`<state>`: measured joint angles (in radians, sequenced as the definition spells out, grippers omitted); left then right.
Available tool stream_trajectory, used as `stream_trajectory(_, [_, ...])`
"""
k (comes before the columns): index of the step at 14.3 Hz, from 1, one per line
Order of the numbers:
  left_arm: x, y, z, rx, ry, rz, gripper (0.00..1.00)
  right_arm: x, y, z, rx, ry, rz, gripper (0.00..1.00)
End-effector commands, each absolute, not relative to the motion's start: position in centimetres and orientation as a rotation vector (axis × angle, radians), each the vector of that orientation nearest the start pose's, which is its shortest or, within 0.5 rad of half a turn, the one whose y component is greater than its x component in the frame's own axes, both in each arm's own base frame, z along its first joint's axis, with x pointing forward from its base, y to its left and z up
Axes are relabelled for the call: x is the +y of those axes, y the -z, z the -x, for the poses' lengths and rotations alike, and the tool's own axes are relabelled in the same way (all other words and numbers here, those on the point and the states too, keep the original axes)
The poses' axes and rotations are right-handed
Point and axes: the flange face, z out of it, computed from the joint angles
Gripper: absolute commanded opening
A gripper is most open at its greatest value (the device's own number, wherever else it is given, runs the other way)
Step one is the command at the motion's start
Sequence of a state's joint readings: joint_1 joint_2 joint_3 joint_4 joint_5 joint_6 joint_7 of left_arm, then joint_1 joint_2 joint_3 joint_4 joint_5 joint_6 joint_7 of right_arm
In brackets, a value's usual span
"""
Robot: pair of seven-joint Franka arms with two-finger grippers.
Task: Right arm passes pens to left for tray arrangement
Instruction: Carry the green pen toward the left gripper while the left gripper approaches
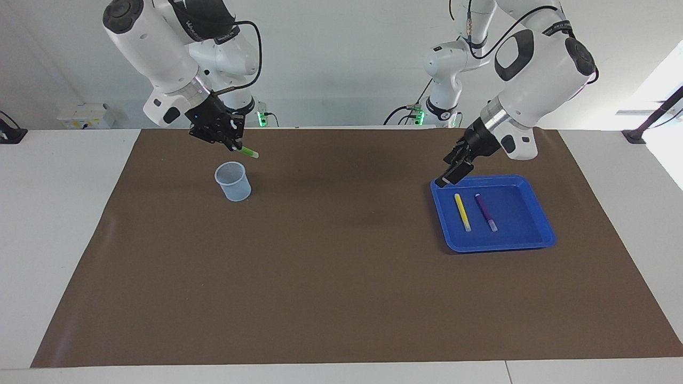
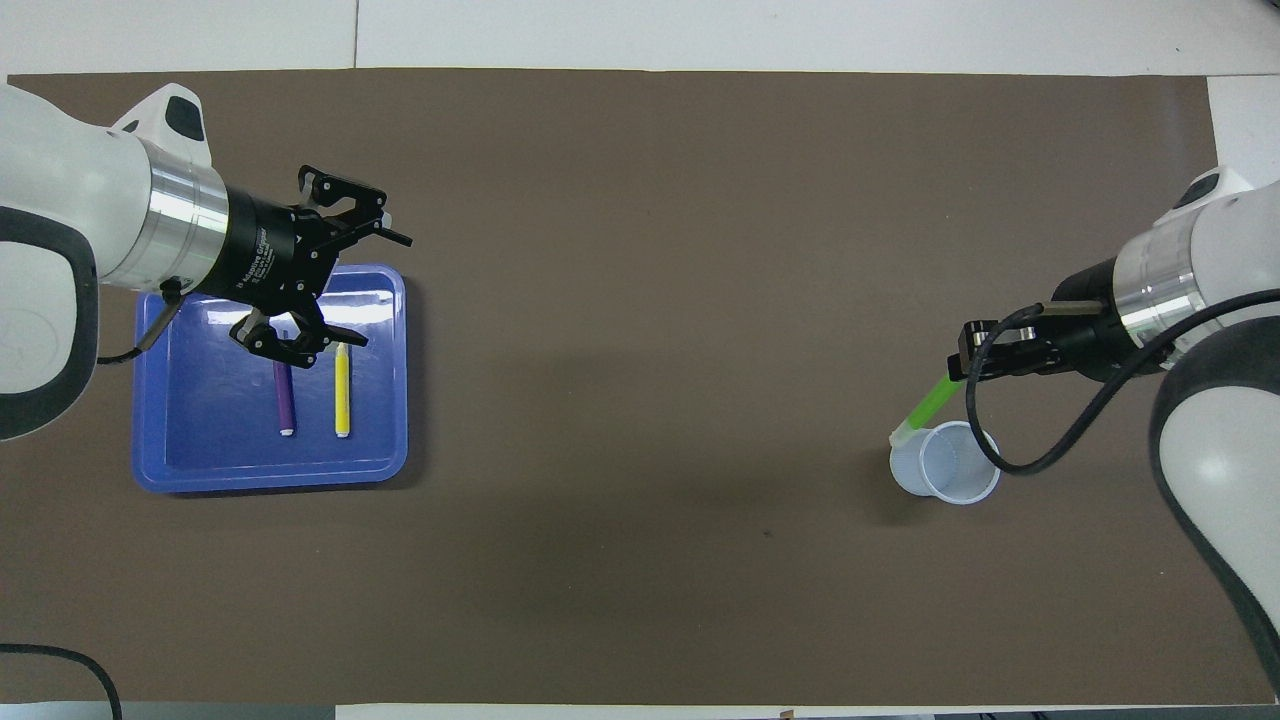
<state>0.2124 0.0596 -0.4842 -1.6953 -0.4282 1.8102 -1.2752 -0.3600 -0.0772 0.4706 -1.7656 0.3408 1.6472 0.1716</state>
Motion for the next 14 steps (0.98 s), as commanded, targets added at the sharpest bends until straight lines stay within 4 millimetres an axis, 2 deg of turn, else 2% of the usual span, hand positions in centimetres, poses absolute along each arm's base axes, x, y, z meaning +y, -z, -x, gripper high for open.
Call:
stream_trajectory(1, [-19.1,-57.5,-55.0,-2.065,-0.61,2.785,1.0,15.3,-58.4,-53.0,0.327,-0.093,2.758,0.04])
stream_trajectory(3, [-20.2,-57.6,-54.6,-2.195,-0.694,2.659,1.0,19.4,-58.2,-52.5,0.435,-0.041,2.722,0.04])
stream_trajectory(4, [-21.3,-57.8,-54.3,-2.242,-0.725,2.607,1.0,20.7,-58.6,-52.4,0.49,-0.024,2.683,0.04])
stream_trajectory(6, [-22.1,-58.0,-54.1,-2.358,-0.795,2.499,1.0,22.5,-59.4,-52.5,0.661,-0.014,2.552,0.05])
stream_trajectory(10, [-23.1,-58.0,-53.2,-2.455,-0.995,2.446,1.0,26.1,-59.6,-52.0,0.892,0.004,2.352,0.05])
stream_trajectory(12, [-25.1,-57.8,-52.5,-2.487,-1.047,2.454,1.0,27.5,-59.5,-51.6,0.973,0.015,2.289,0.05])
stream_trajectory(14, [-27.3,-57.6,-51.0,-2.439,-1.063,2.481,1.0,29.4,-59.0,-50.4,0.998,0.025,2.26,0.05])
